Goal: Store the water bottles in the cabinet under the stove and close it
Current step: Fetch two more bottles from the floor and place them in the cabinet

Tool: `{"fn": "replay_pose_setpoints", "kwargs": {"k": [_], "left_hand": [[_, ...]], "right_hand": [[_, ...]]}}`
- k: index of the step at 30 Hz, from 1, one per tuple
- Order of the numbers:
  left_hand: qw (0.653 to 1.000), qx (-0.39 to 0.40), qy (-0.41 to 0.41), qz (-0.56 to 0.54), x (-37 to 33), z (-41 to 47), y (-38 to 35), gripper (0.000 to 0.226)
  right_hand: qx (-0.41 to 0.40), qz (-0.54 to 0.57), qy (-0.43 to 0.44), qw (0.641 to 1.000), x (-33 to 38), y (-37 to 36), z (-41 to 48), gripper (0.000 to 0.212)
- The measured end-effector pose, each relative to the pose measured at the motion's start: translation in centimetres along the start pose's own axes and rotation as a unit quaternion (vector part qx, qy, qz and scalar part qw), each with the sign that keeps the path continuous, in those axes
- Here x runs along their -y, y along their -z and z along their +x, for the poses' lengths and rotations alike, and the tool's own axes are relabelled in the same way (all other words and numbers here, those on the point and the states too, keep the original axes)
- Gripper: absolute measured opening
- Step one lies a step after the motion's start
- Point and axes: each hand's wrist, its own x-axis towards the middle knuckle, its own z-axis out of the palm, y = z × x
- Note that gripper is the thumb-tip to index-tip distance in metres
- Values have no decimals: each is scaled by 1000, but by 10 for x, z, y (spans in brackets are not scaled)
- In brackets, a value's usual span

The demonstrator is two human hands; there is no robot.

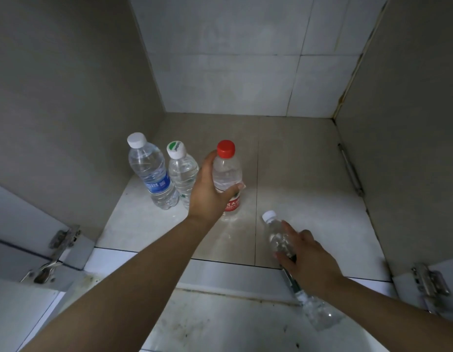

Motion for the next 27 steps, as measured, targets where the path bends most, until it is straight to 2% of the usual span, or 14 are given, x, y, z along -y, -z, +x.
{"fn": "replay_pose_setpoints", "kwargs": {"k": [5, 9, 11, 14, 16, 19, 22, 27], "left_hand": [[996, 11, 21, 81, 9, -18, 11, 96], [981, 60, 38, 182, 31, -49, 19, 85], [958, 119, 56, 253, 47, -61, 22, 78], [897, 225, 69, 374, 70, -71, 24, 70], [863, 263, 56, 427, 79, -77, 23, 68], [832, 270, 34, 483, 85, -83, 20, 67], [828, 263, 22, 495, 85, -86, 19, 66], [827, 266, 28, 494, 87, -86, 22, 66]], "right_hand": [[14, 22, -11, 1000, 1, 4, -1, 70], [6, 22, -12, 1000, 3, 5, -1, 68], [3, 30, -12, 999, 4, 4, -1, 68], [12, 62, -10, 998, 6, 6, 1, 67], [25, 95, -14, 995, 6, 8, 4, 67], [46, 130, -28, 990, 9, 17, 8, 74], [37, 180, -34, 982, 13, 25, 13, 71], [-52, 280, 6, 959, 33, 44, 30, 68]]}}
